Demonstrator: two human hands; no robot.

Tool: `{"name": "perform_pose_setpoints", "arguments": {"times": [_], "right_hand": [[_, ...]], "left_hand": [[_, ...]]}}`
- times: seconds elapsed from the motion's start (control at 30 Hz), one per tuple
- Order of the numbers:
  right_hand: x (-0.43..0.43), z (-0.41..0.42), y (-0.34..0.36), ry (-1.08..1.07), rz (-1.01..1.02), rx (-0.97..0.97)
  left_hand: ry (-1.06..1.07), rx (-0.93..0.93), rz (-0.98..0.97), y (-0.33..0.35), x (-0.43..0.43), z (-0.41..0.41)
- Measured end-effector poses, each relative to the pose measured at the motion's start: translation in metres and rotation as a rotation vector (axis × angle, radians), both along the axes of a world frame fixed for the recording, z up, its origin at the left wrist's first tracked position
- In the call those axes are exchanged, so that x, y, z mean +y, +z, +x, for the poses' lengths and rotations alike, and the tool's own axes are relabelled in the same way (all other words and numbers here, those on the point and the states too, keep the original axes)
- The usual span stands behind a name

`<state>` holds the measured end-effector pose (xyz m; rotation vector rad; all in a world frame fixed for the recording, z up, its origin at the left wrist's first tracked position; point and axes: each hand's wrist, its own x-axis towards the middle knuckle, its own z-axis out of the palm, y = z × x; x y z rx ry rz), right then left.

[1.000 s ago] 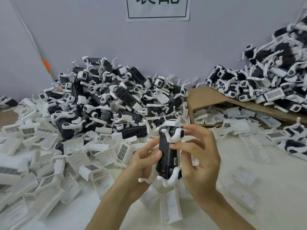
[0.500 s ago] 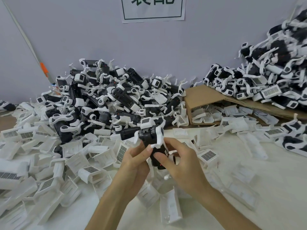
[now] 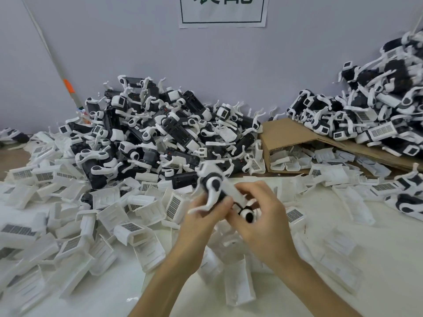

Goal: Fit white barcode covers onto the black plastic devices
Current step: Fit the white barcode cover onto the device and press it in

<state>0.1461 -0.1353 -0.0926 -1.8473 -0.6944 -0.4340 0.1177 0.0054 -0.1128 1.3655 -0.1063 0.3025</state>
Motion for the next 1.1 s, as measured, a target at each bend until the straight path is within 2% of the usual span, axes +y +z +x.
{"name": "perform_pose_setpoints", "arguments": {"times": [0.07,0.17,0.27,0.33,0.4,0.47,0.53,0.67,0.83,0.93,1.03,1.1], "right_hand": [[0.005,-0.008,0.006,0.172,-0.173,0.126],[0.029,-0.039,0.009,0.115,-0.441,0.031],[0.071,-0.079,-0.001,0.021,-0.481,-0.194],[0.102,-0.078,-0.005,0.029,-0.456,-0.185],[0.126,-0.054,-0.007,0.012,-0.517,-0.056],[0.138,-0.03,-0.017,-0.056,-0.698,-0.05],[0.139,-0.016,-0.031,-0.071,-0.784,-0.063],[0.11,0.002,-0.046,-0.064,-0.775,-0.12],[0.033,0.032,-0.046,-0.076,-0.795,-0.131],[-0.011,0.051,-0.041,-0.105,-0.82,-0.1],[-0.052,0.068,-0.037,-0.164,-0.837,-0.025],[-0.075,0.077,-0.032,-0.191,-0.88,-0.008]], "left_hand": [[0.207,-0.001,-0.117,0.006,0.01,0.001],[0.581,-0.017,-0.299,0.016,0.048,-0.001],[0.908,-0.071,-0.31,0.02,0.09,-0.01],[0.999,-0.052,-0.319,0.016,0.107,-0.015],[1.002,0.068,-0.318,0.007,0.118,-0.016],[0.92,0.157,-0.255,-0.001,0.121,-0.013],[0.819,0.205,-0.163,-0.004,0.119,-0.009],[0.665,0.233,0.034,-0.003,0.098,-0.001],[0.651,0.13,0.258,-0.005,0.042,0.004],[0.604,0.124,0.104,-0.007,-0.004,0.006],[0.487,0.239,-0.107,-0.015,-0.043,0.022],[0.528,0.272,-0.133,-0.02,-0.07,0.036]]}}
